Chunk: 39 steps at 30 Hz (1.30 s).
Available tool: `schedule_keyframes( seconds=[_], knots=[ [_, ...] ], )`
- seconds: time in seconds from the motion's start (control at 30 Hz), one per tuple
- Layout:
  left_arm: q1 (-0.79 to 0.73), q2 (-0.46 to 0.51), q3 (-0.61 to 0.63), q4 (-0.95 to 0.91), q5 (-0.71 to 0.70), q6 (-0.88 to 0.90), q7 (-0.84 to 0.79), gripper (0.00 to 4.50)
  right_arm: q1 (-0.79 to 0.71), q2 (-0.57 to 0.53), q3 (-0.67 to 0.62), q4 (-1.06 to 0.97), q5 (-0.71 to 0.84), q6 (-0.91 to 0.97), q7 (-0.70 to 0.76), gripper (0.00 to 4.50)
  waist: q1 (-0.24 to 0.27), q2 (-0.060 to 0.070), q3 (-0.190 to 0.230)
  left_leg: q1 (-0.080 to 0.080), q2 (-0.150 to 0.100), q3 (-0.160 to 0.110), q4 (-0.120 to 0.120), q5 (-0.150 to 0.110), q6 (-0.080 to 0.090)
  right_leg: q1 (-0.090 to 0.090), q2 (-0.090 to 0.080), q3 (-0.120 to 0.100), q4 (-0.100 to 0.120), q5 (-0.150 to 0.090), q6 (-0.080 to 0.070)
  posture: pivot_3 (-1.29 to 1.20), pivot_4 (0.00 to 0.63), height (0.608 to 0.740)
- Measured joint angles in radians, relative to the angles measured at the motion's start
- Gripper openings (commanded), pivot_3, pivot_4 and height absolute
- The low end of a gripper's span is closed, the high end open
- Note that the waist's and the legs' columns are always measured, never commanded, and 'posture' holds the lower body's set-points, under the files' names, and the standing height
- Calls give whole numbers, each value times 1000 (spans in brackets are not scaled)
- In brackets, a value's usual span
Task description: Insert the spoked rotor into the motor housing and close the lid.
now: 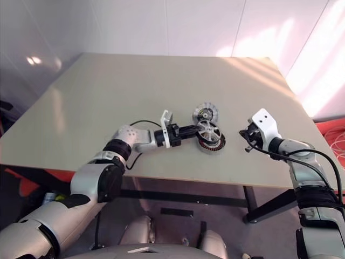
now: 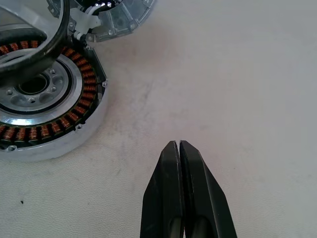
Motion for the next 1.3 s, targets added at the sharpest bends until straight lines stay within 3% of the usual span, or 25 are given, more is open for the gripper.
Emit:
schedule_keyframes(
  seconds=[0.8, 1.1, 1.3],
  knots=[
    [-27, -57, 58, 110, 119, -151, 48, 370, 0, 2, 0, -5, 4, 1, -19, 0, 1, 0, 0, 1, 0, 0, 0, -1, 1, 1, -1, 0, 0, 0, 0, 0, 0, 740],
    [-40, -61, 78, 117, 141, -169, 66, 3187, 2, 3, -1, -20, 4, 1, -23, 0, 3, 0, 0, 4, -2, 0, 1, -1, 1, 5, -3, -1, -1, 0, 0, 0, 0, 740],
    [-41, -57, 74, 117, 156, -160, 48, 3187, 2, 6, -1, -27, 5, 1, -25, 0, 0, 0, 0, 13, -6, 0, -2, -3, 1, 15, -6, -1, -6, 0, 1, 0, 0, 740]
  ],
)
